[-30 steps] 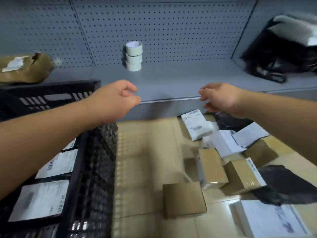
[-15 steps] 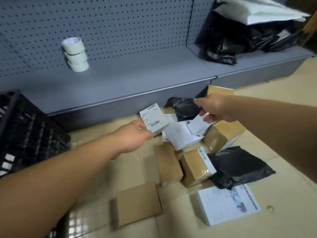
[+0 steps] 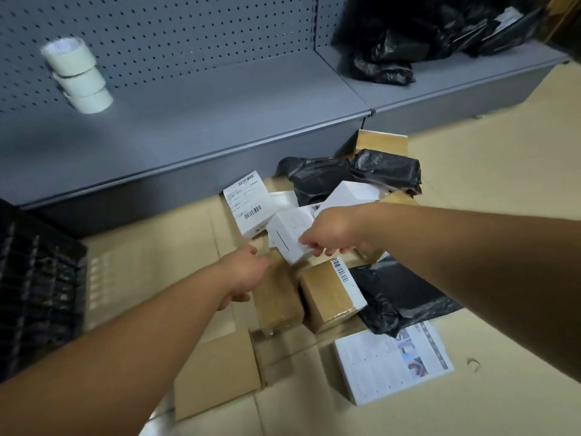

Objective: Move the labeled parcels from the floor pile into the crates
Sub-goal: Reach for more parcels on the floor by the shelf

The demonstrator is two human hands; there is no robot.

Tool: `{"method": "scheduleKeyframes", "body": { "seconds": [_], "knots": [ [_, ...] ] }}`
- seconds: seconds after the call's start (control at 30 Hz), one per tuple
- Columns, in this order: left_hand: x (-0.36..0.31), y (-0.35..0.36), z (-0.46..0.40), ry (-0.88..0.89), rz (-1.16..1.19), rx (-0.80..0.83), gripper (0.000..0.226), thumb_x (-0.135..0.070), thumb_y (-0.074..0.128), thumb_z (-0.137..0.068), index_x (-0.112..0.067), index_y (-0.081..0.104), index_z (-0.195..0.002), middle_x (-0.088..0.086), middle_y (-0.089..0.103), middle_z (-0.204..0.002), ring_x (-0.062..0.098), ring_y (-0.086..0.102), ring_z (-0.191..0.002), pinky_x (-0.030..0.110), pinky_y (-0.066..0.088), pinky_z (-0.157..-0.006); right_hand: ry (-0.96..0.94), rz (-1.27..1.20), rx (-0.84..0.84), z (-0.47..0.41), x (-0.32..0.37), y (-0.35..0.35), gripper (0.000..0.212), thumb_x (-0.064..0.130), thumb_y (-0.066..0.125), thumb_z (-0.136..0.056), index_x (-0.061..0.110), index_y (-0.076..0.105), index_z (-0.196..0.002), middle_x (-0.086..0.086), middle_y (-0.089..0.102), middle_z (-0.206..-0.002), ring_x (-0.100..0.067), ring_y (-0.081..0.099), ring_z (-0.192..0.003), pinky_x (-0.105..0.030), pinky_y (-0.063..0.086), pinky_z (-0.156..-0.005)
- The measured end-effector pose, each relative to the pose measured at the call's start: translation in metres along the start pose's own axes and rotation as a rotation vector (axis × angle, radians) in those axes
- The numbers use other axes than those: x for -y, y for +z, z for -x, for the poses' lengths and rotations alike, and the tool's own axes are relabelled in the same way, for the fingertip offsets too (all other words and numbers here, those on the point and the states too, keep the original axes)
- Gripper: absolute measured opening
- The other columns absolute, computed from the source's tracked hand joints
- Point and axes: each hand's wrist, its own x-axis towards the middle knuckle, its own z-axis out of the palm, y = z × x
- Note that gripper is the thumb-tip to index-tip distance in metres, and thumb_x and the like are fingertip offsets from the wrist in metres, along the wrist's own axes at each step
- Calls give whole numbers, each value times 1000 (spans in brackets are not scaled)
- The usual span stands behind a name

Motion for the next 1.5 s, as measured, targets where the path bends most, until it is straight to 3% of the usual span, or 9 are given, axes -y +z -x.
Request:
{"method": "scheduleKeyframes", "body": {
  "seconds": [0.3, 0.43, 0.63, 0.73, 0.87, 1.03, 1.13, 1.33, 1.5],
  "knots": [
    [22, 3, -8, -90, 25, 5, 27, -30, 55, -94, -10, 68, -107, 16, 69, -112, 23, 67, -78, 26, 62, -67, -158, 542, 175, 7, 23, 34, 35, 32, 34, -108, 10, 60, -117, -8, 54, -104, -22, 51, -90, -32, 39, -76],
    [34, 0, -6, -150, 109, 9, 21, -30, 59, -96, -12, 67, -88, 2, 61, -85, 21, 77, -76, 21, 59, -58, -188, 627, 229, 5, 29, 62, 41, 45, 38, -103, 15, 54, -78, -4, 54, -86, -17, 51, -73, -31, 38, -61],
    [42, 3, -2, -150, 194, 51, 24, -27, 58, -97, -8, 72, -101, 5, 72, -97, 22, 76, -86, 27, 64, -71, -179, 931, 97, 19, 37, 103, 41, 61, 48, -80, 23, 59, -89, -2, 59, -97, -32, 54, -100, -56, 28, -94],
    [41, 1, 2, -172, 207, 65, 24, -25, 59, -96, -7, 75, -99, 6, 78, -98, 24, 77, -87, 26, 62, -65, -133, 1016, 78, 22, 33, 114, 113, 72, 67, -67, 4, 31, -150, -13, 51, -135, -37, 42, -133, -60, 22, -109],
    [39, 1, 7, -174, 215, 31, 18, -18, 58, -96, -7, 72, -90, 5, 75, -87, 20, 75, -79, 22, 58, -54, -178, 1002, 29, 22, 31, 114, 147, 77, 73, -63, -3, -6, -157, -16, 45, -148, -39, 37, -142, -67, 7, -118],
    [29, -19, 10, -100, 272, -55, 20, -24, 61, -95, -10, 73, -88, 0, 73, -75, 17, 71, -70, 28, 64, -72, -204, 736, 31, 22, 47, 93, 126, 72, 79, -56, 9, 22, -149, -3, 57, -113, -30, 60, -113, -54, 34, -111],
    [23, -46, 16, -65, 225, -123, 30, -37, 53, -96, -14, 71, -88, -3, 67, -72, 17, 60, -62, 24, 53, -58, -239, 419, 71, 23, 59, 71, 116, 61, 89, -55, 15, 32, -144, -1, 59, -121, -24, 63, -104, -40, 56, -92],
    [17, -109, 36, -24, 181, -267, 45, -55, 35, -102, -18, 59, -93, 4, 63, -93, 21, 57, -80, 32, 43, -72, -271, -197, 15, 23, 71, 42, 112, 54, 91, -55, 22, 38, -148, -2, 60, -136, -24, 63, -118, -43, 53, -103],
    [17, -155, 66, 19, 293, -185, 47, -56, 37, -102, -23, 71, -98, -2, 78, -95, 15, 71, -85, 32, 50, -80, -367, -754, 95, 21, 86, 29, 43, 30, 80, -86, 9, 66, -121, -6, 76, -116, -20, 71, -112, -34, 51, -105]
  ]
}}
